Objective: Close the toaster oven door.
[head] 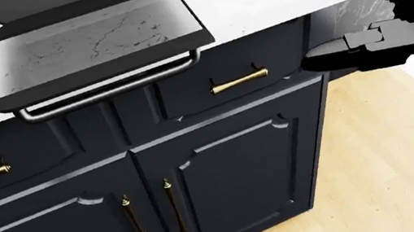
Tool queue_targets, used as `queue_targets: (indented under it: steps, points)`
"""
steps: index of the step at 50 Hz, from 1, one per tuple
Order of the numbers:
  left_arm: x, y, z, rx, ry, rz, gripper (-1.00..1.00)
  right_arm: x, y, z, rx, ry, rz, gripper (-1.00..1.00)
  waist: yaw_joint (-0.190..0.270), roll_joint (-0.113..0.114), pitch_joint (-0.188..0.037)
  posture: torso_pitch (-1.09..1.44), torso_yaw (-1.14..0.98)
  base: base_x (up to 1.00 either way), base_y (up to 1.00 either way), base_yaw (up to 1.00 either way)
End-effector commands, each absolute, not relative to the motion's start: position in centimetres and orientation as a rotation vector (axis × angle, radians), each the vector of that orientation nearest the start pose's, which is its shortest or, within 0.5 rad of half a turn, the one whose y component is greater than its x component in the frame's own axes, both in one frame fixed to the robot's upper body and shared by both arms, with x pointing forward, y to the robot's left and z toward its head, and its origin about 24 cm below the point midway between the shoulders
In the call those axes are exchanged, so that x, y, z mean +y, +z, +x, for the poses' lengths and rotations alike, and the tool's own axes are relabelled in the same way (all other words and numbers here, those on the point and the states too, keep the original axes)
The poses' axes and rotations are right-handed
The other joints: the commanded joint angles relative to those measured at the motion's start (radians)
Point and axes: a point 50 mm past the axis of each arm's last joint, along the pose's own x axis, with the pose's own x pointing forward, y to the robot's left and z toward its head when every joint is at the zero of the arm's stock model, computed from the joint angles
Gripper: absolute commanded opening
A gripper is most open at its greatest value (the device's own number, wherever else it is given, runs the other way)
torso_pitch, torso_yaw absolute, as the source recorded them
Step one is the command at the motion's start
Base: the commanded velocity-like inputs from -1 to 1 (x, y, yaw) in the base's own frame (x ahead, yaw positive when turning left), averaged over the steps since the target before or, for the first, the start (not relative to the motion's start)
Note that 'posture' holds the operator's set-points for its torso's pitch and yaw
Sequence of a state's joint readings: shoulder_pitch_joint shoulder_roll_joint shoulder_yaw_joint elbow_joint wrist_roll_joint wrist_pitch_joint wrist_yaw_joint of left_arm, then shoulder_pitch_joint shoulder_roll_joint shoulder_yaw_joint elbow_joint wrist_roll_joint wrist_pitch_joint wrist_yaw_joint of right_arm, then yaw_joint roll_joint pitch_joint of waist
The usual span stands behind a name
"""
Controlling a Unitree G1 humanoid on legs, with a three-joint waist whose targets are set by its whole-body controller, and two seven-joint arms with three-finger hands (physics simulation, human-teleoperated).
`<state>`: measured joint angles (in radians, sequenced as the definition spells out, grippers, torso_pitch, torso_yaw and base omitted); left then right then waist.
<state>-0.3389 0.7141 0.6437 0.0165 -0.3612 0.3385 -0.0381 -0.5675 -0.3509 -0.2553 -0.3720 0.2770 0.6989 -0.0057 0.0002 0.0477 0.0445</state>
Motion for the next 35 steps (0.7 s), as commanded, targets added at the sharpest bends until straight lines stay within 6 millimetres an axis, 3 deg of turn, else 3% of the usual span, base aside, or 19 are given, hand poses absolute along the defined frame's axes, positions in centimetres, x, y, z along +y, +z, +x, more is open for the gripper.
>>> queue_targets:
  steps: [1,3,6,9,10,11,12,14,18,20,21,22,24,26,30,32,34,35]
  points:
    - [37.18,25.28,24.27,-0.410,0.497,0.176,1.00,-20.78,26.15,29.10,-0.397,-0.040,-0.058,1.00,-0.004,0.001,-0.020,0.00,0.00,0.05,0.05,0.00]
    - [37.17,25.25,24.27,-0.410,0.497,0.176,1.00,-20.78,26.05,29.10,-0.395,-0.041,-0.059,1.00,-0.004,-0.007,-0.019,0.00,0.00,0.05,0.04,0.00]
    - [37.19,25.28,24.24,-0.410,0.497,0.176,1.00,-20.76,26.06,29.08,-0.395,-0.040,-0.059,1.00,-0.001,-0.039,-0.022,0.00,0.00,0.05,0.03,0.00]
    - [37.22,25.37,24.19,-0.412,0.498,0.176,1.00,-20.74,26.17,29.07,-0.398,-0.040,-0.060,1.00,0.001,-0.108,-0.037,0.00,0.00,0.06,0.01,0.00]
    - [37.24,25.39,24.18,-0.412,0.499,0.176,1.00,-20.75,26.19,29.08,-0.398,-0.040,-0.059,1.00,-0.006,-0.058,-0.024,0.00,0.00,0.07,0.00,0.00]
    - [37.23,25.41,24.17,-0.412,0.498,0.176,1.00,-20.77,26.18,29.08,-0.398,-0.040,-0.059,1.00,-0.002,-0.073,-0.023,0.00,0.00,0.07,0.00,0.00]
    - [37.22,25.42,24.15,-0.412,0.498,0.177,1.00,-20.76,26.14,29.04,-0.396,-0.039,-0.059,1.00,-0.003,-0.073,-0.026,0.00,0.00,0.08,0.00,0.00]
    - [37.21,25.48,24.12,-0.413,0.498,0.176,1.00,-20.79,26.18,29.03,-0.397,-0.041,-0.060,1.00,-0.001,-0.060,-0.028,0.00,0.00,0.08,0.00,0.00]
    - [37.20,25.53,24.08,-0.414,0.498,0.176,1.00,-20.81,26.31,29.01,-0.400,-0.040,-0.060,1.00,-0.004,-0.016,-0.012,0.00,0.00,0.08,0.00,0.00]
    - [37.20,25.57,24.06,-0.415,0.499,0.176,1.00,-20.79,26.30,29.01,-0.400,-0.039,-0.061,1.00,-0.009,0.027,-0.015,0.00,0.00,0.08,0.00,0.00]
    - [37.18,25.58,24.07,-0.414,0.498,0.176,1.00,-20.76,26.34,29.00,-0.400,-0.038,-0.060,1.00,-0.011,0.064,-0.025,0.00,0.00,0.08,0.00,0.00]
    - [37.17,25.59,24.08,-0.415,0.498,0.176,1.00,-20.75,26.41,28.97,-0.401,-0.038,-0.061,1.00,-0.004,0.038,-0.021,0.00,0.00,0.09,0.00,0.00]
    - [37.17,25.57,24.07,-0.414,0.498,0.176,1.00,-20.78,26.38,28.97,-0.401,-0.039,-0.061,1.00,-0.006,0.045,-0.013,0.00,0.00,0.08,0.00,0.00]
    - [37.17,25.57,24.08,-0.414,0.499,0.177,1.00,-20.75,26.35,28.97,-0.401,-0.038,-0.061,1.00,-0.002,0.028,-0.020,0.00,0.00,0.09,0.00,0.00]
    - [37.20,25.71,24.08,-0.417,0.500,0.176,1.00,-20.71,26.47,29.00,-0.402,-0.037,-0.061,1.00,0.001,-0.013,-0.013,0.00,0.00,0.09,0.00,0.00]
    - [37.16,25.70,24.13,-0.416,0.498,0.174,1.00,-20.73,26.46,29.00,-0.402,-0.037,-0.060,1.00,0.003,-0.045,-0.014,0.00,0.00,0.08,0.00,0.00]
    - [37.08,25.64,24.20,-0.415,0.496,0.174,1.00,-20.73,26.50,29.00,-0.402,-0.037,-0.060,1.00,0.004,-0.105,-0.033,0.00,0.00,0.08,0.00,0.00]
    - [37.10,25.72,24.19,-0.417,0.496,0.174,1.00,-20.73,26.53,29.02,-0.403,-0.037,-0.061,1.00,-0.004,-0.065,-0.023,0.00,0.00,0.09,0.00,0.00]
